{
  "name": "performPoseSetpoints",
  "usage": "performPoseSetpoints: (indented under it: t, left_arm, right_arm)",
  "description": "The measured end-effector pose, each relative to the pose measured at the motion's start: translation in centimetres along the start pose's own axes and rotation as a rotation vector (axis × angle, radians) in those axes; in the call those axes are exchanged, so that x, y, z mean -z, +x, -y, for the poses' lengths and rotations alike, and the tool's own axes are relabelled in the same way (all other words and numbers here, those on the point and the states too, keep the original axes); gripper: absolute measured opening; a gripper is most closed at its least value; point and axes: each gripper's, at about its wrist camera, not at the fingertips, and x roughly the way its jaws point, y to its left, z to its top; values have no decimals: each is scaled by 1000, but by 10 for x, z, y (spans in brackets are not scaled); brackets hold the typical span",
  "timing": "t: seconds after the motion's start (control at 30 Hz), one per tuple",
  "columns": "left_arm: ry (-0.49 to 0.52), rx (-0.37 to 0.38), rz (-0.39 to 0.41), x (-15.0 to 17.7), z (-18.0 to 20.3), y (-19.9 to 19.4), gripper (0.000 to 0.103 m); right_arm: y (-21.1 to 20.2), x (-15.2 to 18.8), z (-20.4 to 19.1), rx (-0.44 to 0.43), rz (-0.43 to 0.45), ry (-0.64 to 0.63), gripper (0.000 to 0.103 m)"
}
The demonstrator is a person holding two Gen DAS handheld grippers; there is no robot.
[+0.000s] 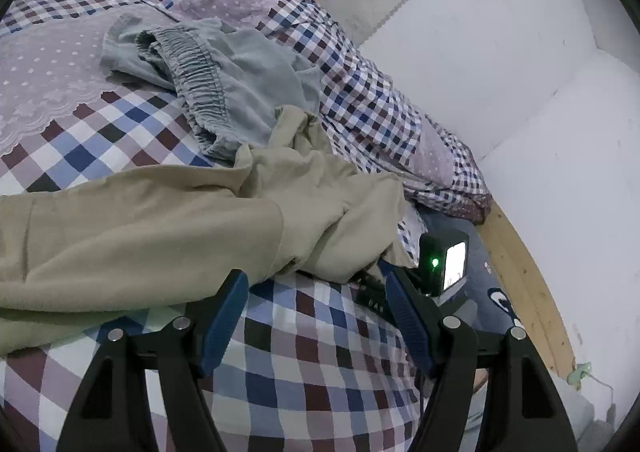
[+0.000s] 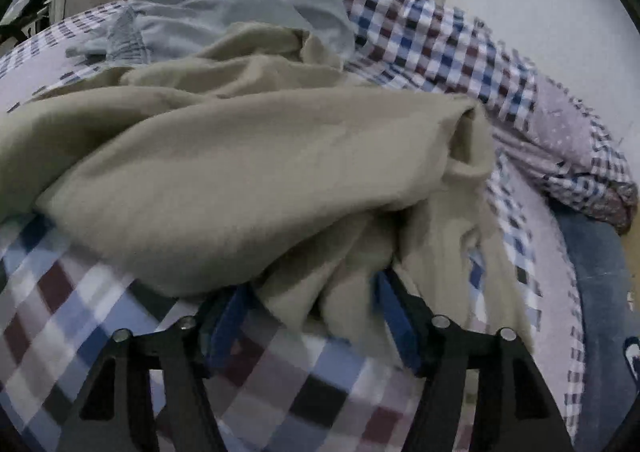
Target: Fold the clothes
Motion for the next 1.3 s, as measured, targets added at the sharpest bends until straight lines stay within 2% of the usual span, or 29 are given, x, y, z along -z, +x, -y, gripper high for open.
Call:
performPoseSetpoints:
  t: [0.03,0.07,0.1,0.13,0.23,0.33,0.43,0.5,0.57,0.63,0.67,0.7,0.8,0.9,0.97,1.07,1.13,1.23,1.3]
  left_arm:
    - [-2,0,-3,-1,-1,0,75]
    - [-5,-1,-6,-1,-3,1,75]
    - [-11,-2,-14,-1,-5,1,75]
    - [-16,-3,-24,-1,-6,3,75]
    - [-30,3,-89,3,-9,12,75]
    - [-17,19,-146,9,-5,20,75]
    - [18,17,-144,11,4,19,75]
    - [69,2,-97,9,13,10,75]
    - [109,0,-12,3,22,-6,74]
    - [106,9,147,-5,25,-35,72]
    - [94,11,200,-9,23,-46,72]
    - [73,20,241,-13,19,-55,73]
    - [-12,34,286,-19,1,-64,72]
    - [-71,35,283,-20,-13,-63,72]
    - [-72,35,251,-21,-14,-57,71]
    - [-30,30,176,-21,-9,-42,72]
    - [-12,28,131,-19,-7,-32,72]
    - [2,53,67,-12,0,-19,72]
    - [12,75,25,-5,5,-11,72]
  right_arm:
    - [3,-1,0,-15,-11,7,47]
    - [5,-3,0,-30,-23,15,26]
    - [-4,-1,-1,-43,-14,16,15]
    - [-15,1,-2,-57,-4,16,13]
    - [-46,7,-6,-96,26,16,11]
    - [-106,12,-5,-161,89,18,10]
    - [-166,16,-4,-226,154,20,10]
    - [-207,19,-3,-270,196,21,10]
    - [-247,22,-3,-313,239,22,10]
    - [-283,22,1,-352,275,25,10]
    - [-296,18,7,-373,290,36,10]
    - [-299,10,16,-377,299,58,10]
    - [-308,-14,47,-386,327,126,10]
    - [-240,-53,91,-281,255,222,11]
    - [-185,-68,116,-215,144,290,13]
    - [-113,-64,146,-31,-89,413,19]
    - [-123,-51,139,-29,-44,461,21]
    - [-155,-36,102,-87,58,374,55]
    - [-174,-20,60,-150,98,257,57]
